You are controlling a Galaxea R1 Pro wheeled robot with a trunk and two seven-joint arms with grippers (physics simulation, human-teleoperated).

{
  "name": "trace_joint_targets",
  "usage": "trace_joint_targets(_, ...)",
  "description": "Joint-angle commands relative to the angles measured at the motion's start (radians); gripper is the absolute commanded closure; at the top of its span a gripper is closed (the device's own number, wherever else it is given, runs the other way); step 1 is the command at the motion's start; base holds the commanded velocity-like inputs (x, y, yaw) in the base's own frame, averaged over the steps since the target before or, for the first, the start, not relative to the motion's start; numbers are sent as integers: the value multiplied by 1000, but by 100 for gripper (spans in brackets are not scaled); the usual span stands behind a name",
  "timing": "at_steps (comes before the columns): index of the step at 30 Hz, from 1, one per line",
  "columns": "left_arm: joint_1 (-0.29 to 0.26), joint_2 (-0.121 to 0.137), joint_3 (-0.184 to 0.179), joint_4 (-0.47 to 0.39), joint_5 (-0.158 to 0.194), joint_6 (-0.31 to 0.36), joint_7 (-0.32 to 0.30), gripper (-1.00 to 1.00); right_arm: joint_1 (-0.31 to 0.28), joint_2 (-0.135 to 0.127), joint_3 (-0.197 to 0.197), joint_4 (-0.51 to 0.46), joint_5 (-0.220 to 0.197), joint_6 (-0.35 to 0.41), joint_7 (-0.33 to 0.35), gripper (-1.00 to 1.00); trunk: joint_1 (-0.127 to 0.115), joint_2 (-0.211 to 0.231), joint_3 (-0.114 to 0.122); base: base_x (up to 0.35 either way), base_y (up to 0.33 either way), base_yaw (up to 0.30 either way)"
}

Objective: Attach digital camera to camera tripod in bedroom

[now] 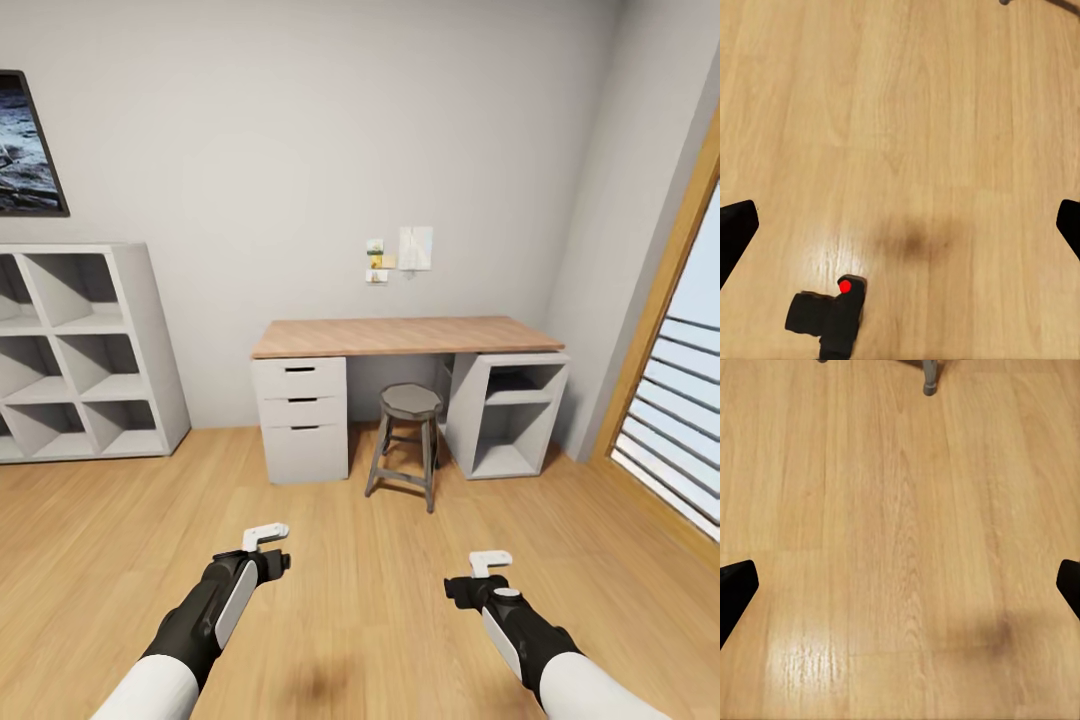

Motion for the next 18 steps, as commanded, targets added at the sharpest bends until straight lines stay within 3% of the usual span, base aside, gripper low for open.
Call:
trace_joint_targets(1, 0, 0, -2, -1, 11, 3, 18, -100, 0, 0, 5, -4, 0, 7, -3, -100, 4, -8, -4, 0, 0, 0)
trace_joint_targets(8, 0, -3, -3, -3, 13, -3, 161, -100, 0, 0, 4, -10, 0, 7, -7, -100, 31, -57, -26, 0, 0, 0)
trace_joint_targets(11, 0, -4, -3, -3, 13, -4, 194, -100, 0, 2, 6, -9, 3, 3, -9, -100, 42, -78, -36, 0, 0, 0)
trace_joint_targets(18, 0, -4, -3, -4, 13, -5, 200, -100, 0, -3, 8, -10, 10, -1, -3, -100, 69, -127, -58, 0, 0, 0)
